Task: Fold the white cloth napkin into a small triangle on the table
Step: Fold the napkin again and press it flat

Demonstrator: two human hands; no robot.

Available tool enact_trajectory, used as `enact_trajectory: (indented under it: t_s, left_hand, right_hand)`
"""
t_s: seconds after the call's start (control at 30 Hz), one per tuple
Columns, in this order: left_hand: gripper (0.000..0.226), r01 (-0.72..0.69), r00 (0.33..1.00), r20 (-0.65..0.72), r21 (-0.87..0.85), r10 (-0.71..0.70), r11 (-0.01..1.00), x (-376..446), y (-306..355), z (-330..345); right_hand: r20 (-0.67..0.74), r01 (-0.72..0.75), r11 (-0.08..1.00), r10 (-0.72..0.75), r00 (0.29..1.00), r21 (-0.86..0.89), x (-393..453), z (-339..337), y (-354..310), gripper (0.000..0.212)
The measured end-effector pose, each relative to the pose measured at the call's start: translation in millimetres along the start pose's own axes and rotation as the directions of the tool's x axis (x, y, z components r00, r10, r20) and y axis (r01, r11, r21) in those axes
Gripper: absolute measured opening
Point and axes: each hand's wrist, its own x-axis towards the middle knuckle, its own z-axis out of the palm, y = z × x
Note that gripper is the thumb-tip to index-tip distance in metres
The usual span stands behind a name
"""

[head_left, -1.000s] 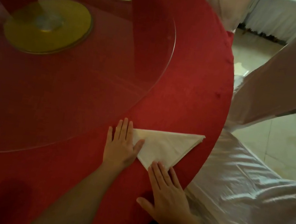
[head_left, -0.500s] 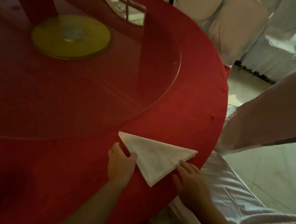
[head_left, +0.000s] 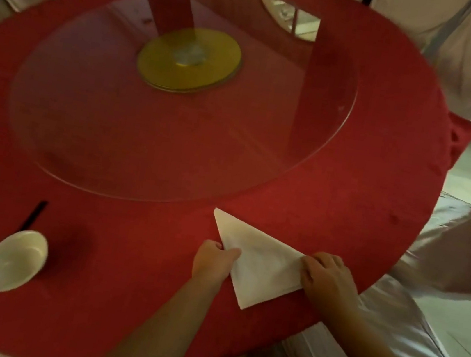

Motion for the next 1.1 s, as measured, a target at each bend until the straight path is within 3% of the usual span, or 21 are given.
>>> enact_trajectory:
  t_s: [0.17,0.37,0.43,0.5,0.57,0.6,0.63,0.67,0.7,0.73,0.77,0.8,0.83,0.93,1.1]
  left_hand:
    - [0.028,0.111,0.994,0.024,-0.12,-0.109,0.987,0,12,4]
    - [0.039,0.056,0.996,0.082,-0.251,-0.037,0.966,-13,17,5]
    - [0.04,-0.047,0.992,0.104,-0.234,0.073,0.971,-19,15,7]
    - [0.034,-0.253,0.961,0.088,-0.097,0.261,0.963,-29,12,14]
    - [0.031,-0.488,0.873,0.054,0.14,0.485,0.862,-42,8,24]
    - [0.039,-0.597,0.796,0.051,0.229,0.603,0.769,-48,4,31]
    - [0.048,-0.686,0.712,0.075,0.285,0.698,0.67,-54,1,39]
    - [0.053,-0.744,0.643,0.122,0.335,0.757,0.578,-59,-1,47]
    - [0.054,-0.78,0.588,0.175,0.382,0.79,0.496,-64,-3,54]
    - [0.053,-0.799,0.547,0.223,0.429,0.807,0.422,-67,-4,60]
    - [0.052,-0.812,0.503,0.256,0.467,0.825,0.35,-70,-6,67]
    - [0.051,-0.815,0.472,0.273,0.498,0.838,0.296,-72,-8,72]
    - [0.051,-0.811,0.458,0.286,0.522,0.842,0.264,-73,-9,76]
    - [0.047,-0.8,0.46,0.318,0.553,0.829,0.232,-70,-14,83]
    - [0.038,-0.789,0.435,0.345,0.591,0.832,0.167,-62,-23,80]
  right_hand:
    - [-0.07,0.064,0.996,-0.059,0.996,0.065,-7,5,10,0.018]
    - [-0.103,0.103,0.987,-0.09,0.991,0.125,-15,7,17,0.017]
    - [-0.092,0.09,0.983,-0.075,0.993,0.161,-18,7,19,0.015]
    - [-0.105,0.092,0.979,-0.073,0.992,0.184,-20,5,19,0.015]
    - [-0.141,0.09,0.972,-0.06,0.988,0.215,-22,2,20,0.017]
    - [-0.161,0.052,0.96,-0.008,0.987,0.275,-23,-1,21,0.015]
    - [-0.161,-0.032,0.917,0.104,0.982,0.398,-23,-6,21,0.011]
    - [-0.097,-0.162,0.806,0.262,0.96,0.569,-22,-11,23,0.01]
    - [0.056,-0.3,0.595,0.392,0.918,0.745,-19,-17,23,0.016]
    - [0.227,-0.399,0.335,0.45,0.864,0.854,-16,-22,26,0.022]
    - [0.346,-0.452,0.144,0.457,0.82,0.88,-14,-25,30,0.025]
    - [0.406,-0.486,0.08,0.44,0.801,0.87,-13,-28,33,0.024]
    - [0.426,-0.511,0.115,0.416,0.804,0.852,-11,-30,36,0.021]
    - [0.363,-0.506,0.49,0.362,0.859,0.71,-9,-26,42,0.026]
    - [0.254,-0.463,0.674,0.391,0.885,0.576,2,-16,47,0.015]
